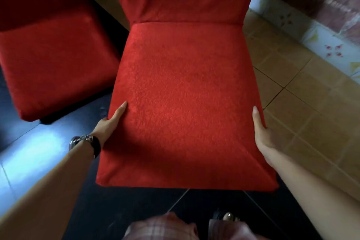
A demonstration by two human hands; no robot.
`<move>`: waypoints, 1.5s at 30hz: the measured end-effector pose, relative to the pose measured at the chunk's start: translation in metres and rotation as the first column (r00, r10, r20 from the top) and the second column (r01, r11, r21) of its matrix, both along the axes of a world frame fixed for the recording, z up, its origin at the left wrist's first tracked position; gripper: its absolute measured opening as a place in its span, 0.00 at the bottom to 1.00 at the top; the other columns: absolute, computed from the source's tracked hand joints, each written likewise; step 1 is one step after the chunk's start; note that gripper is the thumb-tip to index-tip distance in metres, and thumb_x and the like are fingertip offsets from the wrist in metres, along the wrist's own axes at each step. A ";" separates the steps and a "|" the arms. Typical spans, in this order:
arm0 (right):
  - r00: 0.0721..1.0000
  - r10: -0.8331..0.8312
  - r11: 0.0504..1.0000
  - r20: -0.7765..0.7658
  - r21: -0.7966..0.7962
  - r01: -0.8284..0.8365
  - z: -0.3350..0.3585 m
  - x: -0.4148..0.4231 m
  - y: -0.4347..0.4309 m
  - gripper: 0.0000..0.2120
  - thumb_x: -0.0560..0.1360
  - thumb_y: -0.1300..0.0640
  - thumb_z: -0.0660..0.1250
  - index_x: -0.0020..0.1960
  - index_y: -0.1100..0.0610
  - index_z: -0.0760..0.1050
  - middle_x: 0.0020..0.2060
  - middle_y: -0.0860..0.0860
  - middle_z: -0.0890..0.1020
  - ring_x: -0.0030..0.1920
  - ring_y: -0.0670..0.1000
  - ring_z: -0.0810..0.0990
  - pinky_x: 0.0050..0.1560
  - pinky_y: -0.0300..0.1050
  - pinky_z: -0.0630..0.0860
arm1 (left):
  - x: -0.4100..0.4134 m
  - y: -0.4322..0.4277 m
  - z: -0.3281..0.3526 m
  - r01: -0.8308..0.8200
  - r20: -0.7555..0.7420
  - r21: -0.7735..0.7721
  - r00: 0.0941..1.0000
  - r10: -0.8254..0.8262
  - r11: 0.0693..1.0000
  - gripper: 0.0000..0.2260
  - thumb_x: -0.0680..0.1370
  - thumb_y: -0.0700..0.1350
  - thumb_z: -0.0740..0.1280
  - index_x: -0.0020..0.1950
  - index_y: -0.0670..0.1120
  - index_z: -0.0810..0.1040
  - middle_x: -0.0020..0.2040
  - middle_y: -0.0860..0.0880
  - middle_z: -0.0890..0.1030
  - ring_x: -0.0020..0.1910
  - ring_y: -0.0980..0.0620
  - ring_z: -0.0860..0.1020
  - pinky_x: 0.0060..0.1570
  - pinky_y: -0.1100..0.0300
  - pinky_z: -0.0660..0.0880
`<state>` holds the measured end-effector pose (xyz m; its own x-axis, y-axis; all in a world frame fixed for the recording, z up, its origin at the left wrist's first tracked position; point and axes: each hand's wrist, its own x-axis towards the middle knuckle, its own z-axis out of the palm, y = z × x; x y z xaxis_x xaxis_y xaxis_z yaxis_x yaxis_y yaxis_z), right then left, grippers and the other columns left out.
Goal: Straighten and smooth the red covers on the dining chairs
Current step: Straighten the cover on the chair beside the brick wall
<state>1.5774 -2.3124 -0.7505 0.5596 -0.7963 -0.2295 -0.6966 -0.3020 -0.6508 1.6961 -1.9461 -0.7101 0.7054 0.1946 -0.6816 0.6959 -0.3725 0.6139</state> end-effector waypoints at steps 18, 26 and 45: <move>0.938 -0.039 0.955 -0.345 0.262 0.136 0.160 0.037 -0.007 0.41 0.65 0.20 0.48 0.34 0.59 0.69 0.33 0.52 0.74 0.33 0.51 0.72 0.42 0.49 0.69 | 0.038 -0.007 0.139 -0.052 -0.080 0.102 0.995 0.060 0.993 0.54 0.50 0.80 0.65 0.65 0.45 0.75 0.55 0.47 0.78 0.55 0.44 0.77 0.64 0.49 0.69; 0.917 0.001 0.949 -0.399 0.291 0.125 0.228 0.024 -0.014 0.48 0.67 0.21 0.47 0.53 0.64 0.77 0.47 0.57 0.78 0.37 0.54 0.73 0.47 0.49 0.69 | 0.024 -0.012 0.201 -0.069 -0.124 0.110 0.989 0.082 0.992 0.50 0.57 0.77 0.66 0.67 0.43 0.74 0.61 0.45 0.77 0.58 0.43 0.76 0.64 0.52 0.68; 0.863 0.112 0.926 -0.493 0.366 0.089 0.365 0.013 -0.029 0.49 0.69 0.23 0.48 0.64 0.65 0.73 0.64 0.60 0.74 0.64 0.61 0.72 0.59 0.50 0.67 | 0.008 -0.017 0.332 -0.047 -0.194 0.140 0.978 0.074 0.989 0.48 0.61 0.73 0.68 0.69 0.41 0.71 0.69 0.43 0.72 0.67 0.42 0.70 0.66 0.53 0.63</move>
